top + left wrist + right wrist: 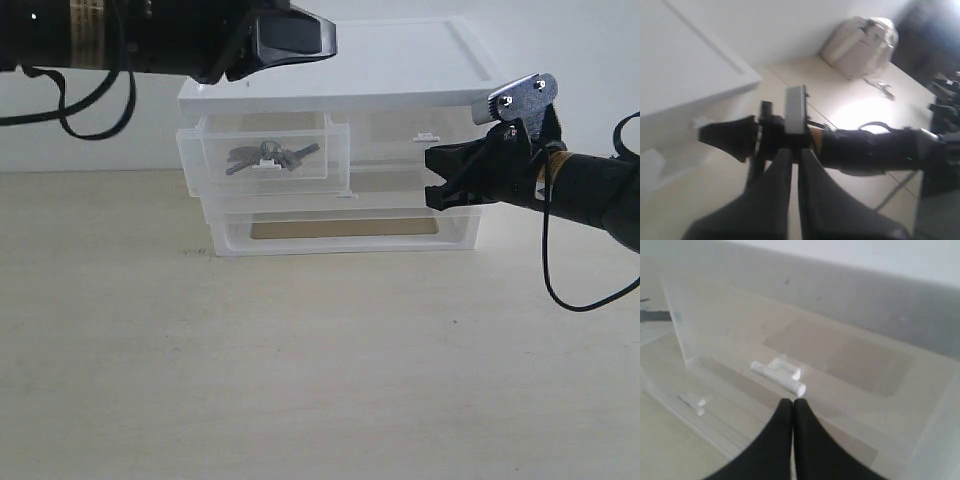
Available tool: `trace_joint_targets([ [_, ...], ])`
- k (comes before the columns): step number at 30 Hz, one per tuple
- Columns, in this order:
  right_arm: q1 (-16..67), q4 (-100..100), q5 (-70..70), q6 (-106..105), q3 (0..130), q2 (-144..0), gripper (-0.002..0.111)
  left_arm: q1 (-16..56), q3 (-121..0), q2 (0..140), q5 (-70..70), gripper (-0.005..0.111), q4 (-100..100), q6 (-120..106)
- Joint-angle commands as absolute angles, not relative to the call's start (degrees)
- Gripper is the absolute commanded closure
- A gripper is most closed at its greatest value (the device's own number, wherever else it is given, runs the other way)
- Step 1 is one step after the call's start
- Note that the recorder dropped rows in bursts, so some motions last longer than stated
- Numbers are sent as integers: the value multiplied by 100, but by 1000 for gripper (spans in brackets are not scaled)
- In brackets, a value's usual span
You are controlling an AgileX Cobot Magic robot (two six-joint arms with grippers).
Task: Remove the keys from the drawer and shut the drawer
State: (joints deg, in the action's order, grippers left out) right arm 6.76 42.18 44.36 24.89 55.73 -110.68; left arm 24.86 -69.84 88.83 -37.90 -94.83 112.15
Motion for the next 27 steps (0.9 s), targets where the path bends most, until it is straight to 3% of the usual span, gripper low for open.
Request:
trace_joint_targets([
  [1, 578, 3522, 4052, 2561, 5730, -11094, 108, 2033, -7274, 8947, -4755, 102, -9995, 11225],
  [7, 578, 3539, 4043, 2605, 5730, -11094, 108, 2043, -7261, 8958, -3412, 101, -9995, 8089],
  [13, 578, 3539, 4015, 2646, 5730, -11094, 108, 2383, -7261, 8983, -443, 66, -9995, 6922],
  [15, 578, 3539, 4029, 2635, 5730, -11094, 108, 2563, -7261, 9038, 842, 59, -9995, 6451],
  [20, 578, 3539, 4040, 2625, 5730, -11094, 108, 2872, -7462, 9382, 3790, 58, -8678, 4913],
  [27, 578, 3539, 4040, 2625, 5730, -11094, 108, 2822, -7972, 9674, 4018, 67, -3731, 258],
])
